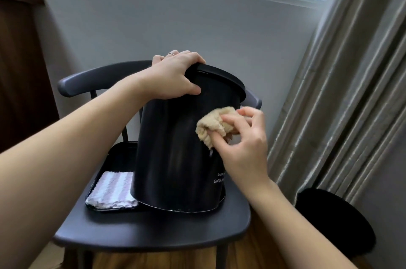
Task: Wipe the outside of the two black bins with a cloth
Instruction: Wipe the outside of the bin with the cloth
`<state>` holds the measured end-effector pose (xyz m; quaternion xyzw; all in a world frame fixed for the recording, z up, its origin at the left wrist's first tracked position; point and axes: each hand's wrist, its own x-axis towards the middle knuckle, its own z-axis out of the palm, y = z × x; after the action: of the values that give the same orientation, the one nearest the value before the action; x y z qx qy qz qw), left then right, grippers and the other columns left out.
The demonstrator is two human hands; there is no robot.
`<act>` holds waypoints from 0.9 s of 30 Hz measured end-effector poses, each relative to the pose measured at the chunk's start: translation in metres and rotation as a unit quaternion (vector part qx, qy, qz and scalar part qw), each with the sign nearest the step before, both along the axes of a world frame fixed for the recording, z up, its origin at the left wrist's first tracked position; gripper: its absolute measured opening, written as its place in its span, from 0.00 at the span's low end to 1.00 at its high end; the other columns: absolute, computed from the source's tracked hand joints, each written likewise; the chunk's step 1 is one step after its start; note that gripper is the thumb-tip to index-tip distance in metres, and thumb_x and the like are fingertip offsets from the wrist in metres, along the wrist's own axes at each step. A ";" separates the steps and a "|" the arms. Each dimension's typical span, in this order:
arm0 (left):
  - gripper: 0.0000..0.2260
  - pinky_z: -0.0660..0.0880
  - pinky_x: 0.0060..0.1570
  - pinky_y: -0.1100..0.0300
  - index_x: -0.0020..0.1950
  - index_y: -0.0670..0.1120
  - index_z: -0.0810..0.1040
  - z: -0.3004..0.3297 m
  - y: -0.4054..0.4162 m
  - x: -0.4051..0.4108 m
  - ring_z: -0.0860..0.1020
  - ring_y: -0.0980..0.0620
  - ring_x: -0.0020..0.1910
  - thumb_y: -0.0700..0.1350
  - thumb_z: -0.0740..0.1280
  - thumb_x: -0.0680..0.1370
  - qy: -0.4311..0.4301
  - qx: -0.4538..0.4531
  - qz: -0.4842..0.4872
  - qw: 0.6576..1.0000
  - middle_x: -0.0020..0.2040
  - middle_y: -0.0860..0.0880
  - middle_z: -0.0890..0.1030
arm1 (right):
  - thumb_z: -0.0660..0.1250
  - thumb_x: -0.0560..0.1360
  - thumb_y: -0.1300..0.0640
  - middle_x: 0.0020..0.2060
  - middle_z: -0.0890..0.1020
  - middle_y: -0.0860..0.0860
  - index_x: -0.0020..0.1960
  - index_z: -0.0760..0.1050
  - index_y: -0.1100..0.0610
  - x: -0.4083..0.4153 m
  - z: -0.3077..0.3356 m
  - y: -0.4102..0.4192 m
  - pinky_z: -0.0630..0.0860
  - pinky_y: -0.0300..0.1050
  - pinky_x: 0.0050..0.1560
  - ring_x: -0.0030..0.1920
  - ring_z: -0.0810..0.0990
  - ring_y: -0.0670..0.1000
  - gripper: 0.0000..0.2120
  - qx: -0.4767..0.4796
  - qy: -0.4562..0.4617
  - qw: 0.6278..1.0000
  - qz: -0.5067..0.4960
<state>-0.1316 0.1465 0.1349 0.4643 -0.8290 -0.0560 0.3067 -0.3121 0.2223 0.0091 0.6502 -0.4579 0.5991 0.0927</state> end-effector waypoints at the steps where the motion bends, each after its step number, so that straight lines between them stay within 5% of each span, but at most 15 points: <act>1: 0.21 0.54 0.63 0.58 0.67 0.58 0.72 0.000 0.000 0.001 0.61 0.51 0.62 0.45 0.72 0.77 0.014 0.017 0.002 1.000 0.49 0.64 0.69 | 0.76 0.70 0.52 0.55 0.72 0.50 0.51 0.82 0.56 -0.001 -0.011 0.006 0.78 0.43 0.50 0.51 0.76 0.49 0.13 0.003 0.011 1.000 0.010; 5: 0.22 0.55 0.60 0.57 0.66 0.62 0.72 0.001 0.000 0.003 0.58 0.51 0.61 0.46 0.73 0.77 0.040 0.058 -0.003 0.998 0.48 0.65 0.67 | 0.75 0.68 0.48 0.55 0.73 0.51 0.49 0.83 0.56 -0.004 -0.034 0.022 0.80 0.45 0.51 0.52 0.78 0.51 0.14 0.013 0.052 0.998 0.033; 12: 0.23 0.59 0.60 0.54 0.67 0.63 0.72 0.003 -0.003 0.004 0.61 0.47 0.62 0.47 0.73 0.76 0.034 0.065 0.019 0.997 0.55 0.54 0.70 | 0.77 0.70 0.54 0.55 0.72 0.51 0.53 0.83 0.55 -0.002 -0.001 0.000 0.77 0.43 0.52 0.50 0.76 0.46 0.13 0.036 -0.015 0.999 0.014; 19: 0.24 0.60 0.60 0.54 0.68 0.63 0.72 0.003 -0.006 0.005 0.62 0.46 0.64 0.48 0.74 0.76 0.032 0.066 0.021 0.997 0.59 0.53 0.69 | 0.68 0.70 0.36 0.55 0.70 0.45 0.60 0.77 0.48 -0.007 -0.037 0.017 0.78 0.41 0.49 0.49 0.76 0.45 0.23 0.078 0.039 0.996 -0.010; 24: 0.22 0.61 0.60 0.53 0.65 0.65 0.72 0.002 -0.006 0.006 0.62 0.46 0.65 0.48 0.74 0.76 0.046 0.074 0.023 0.996 0.58 0.53 0.70 | 0.68 0.71 0.39 0.53 0.72 0.44 0.57 0.76 0.44 -0.010 -0.023 0.011 0.69 0.24 0.45 0.45 0.74 0.42 0.17 0.068 0.037 0.997 -0.018; 27: 0.21 0.63 0.61 0.52 0.63 0.66 0.71 0.002 -0.007 0.009 0.64 0.44 0.68 0.48 0.74 0.75 0.046 0.072 0.025 0.996 0.57 0.54 0.70 | 0.71 0.73 0.44 0.54 0.71 0.46 0.59 0.77 0.47 -0.009 -0.015 0.006 0.73 0.32 0.48 0.47 0.76 0.45 0.17 0.075 0.024 0.997 -0.023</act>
<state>-0.1224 0.1396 0.1370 0.5025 -0.7961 -0.1295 0.3113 -0.3208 0.2283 -0.0058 0.6592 -0.5139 0.5447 0.0685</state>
